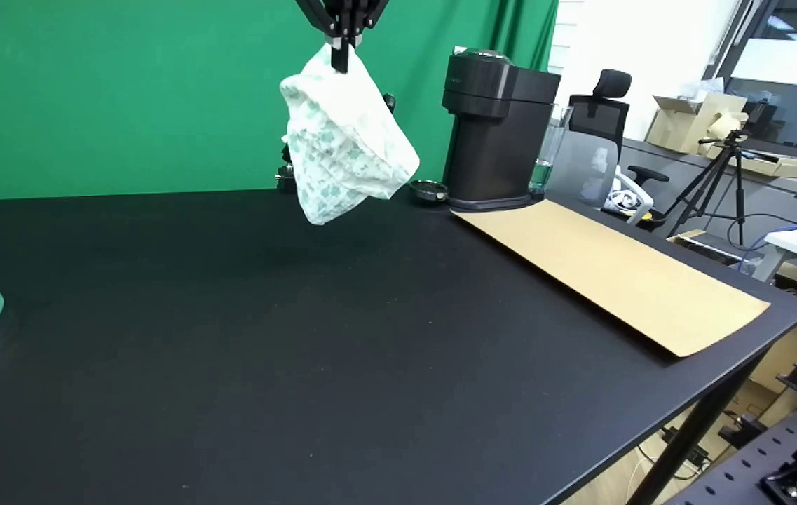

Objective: Hang the white cloth on the black stand

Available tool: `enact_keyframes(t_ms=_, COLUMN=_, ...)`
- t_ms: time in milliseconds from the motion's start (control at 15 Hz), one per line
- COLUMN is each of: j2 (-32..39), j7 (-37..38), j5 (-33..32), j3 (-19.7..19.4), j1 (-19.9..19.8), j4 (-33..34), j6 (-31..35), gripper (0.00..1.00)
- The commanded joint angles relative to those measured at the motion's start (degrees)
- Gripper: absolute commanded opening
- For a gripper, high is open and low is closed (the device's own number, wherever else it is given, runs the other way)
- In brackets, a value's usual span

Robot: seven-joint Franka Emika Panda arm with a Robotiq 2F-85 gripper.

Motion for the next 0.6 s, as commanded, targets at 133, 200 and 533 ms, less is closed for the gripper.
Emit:
enact_keyframes(t_ms=133, j2=0.7, j7=4.6, j5=-2.3, j3=-0.8, j1=-1.0, j4=1.7, j6=-2.7, gripper=0.01)
enact_keyframes(t_ms=200, j2=1.1, j7=4.9, j5=-2.3, j3=-1.0, j1=-1.2, j4=1.7, j6=-2.8, gripper=0.01)
enact_keyframes(t_ms=533, j2=2.2, j7=5.0, j5=-1.4, j3=-1.7, j1=-1.6, j4=1.6, j6=-4.0, gripper=0.43)
